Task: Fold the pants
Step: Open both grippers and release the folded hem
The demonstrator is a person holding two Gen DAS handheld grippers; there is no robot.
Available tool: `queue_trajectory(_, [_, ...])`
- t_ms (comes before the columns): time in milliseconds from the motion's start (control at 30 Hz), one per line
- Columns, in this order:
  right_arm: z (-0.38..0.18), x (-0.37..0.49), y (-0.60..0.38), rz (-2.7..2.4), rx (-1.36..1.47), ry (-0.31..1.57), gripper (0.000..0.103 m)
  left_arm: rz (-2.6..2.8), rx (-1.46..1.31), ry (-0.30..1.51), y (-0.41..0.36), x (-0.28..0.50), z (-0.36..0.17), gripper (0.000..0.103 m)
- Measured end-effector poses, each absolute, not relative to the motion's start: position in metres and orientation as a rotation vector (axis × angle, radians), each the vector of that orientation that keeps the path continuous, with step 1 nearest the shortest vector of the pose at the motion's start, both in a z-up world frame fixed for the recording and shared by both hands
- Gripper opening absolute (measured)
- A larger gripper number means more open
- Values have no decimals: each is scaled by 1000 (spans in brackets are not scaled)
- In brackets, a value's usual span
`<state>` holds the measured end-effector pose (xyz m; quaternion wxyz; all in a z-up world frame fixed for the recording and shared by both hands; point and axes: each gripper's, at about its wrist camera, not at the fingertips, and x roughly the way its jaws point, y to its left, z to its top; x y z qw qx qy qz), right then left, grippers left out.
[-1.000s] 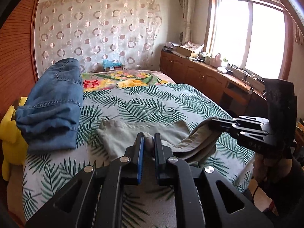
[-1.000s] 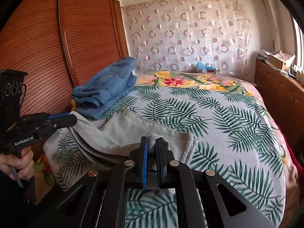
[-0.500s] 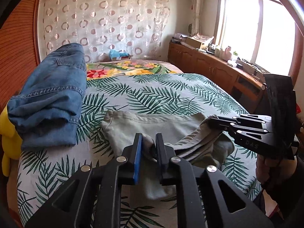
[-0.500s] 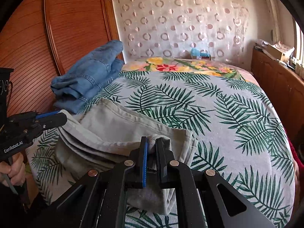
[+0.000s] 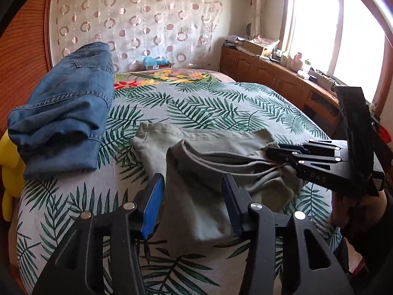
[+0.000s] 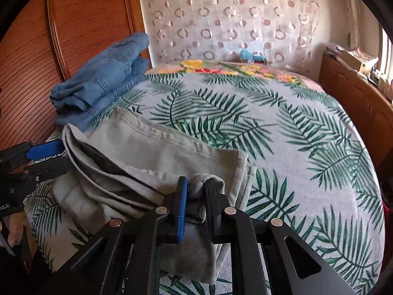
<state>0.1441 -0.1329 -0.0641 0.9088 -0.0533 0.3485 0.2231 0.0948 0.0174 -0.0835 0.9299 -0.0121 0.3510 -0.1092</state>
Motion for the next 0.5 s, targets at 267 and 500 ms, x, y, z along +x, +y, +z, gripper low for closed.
queue_trajectory(267, [-65,146,-125,455,-131,726,19,-236,-43,732,19,96,-89,49])
queue_trajectory(500, [-44,142,-145,443,-111,696,38,-241,-19,734,20,103,-86,49])
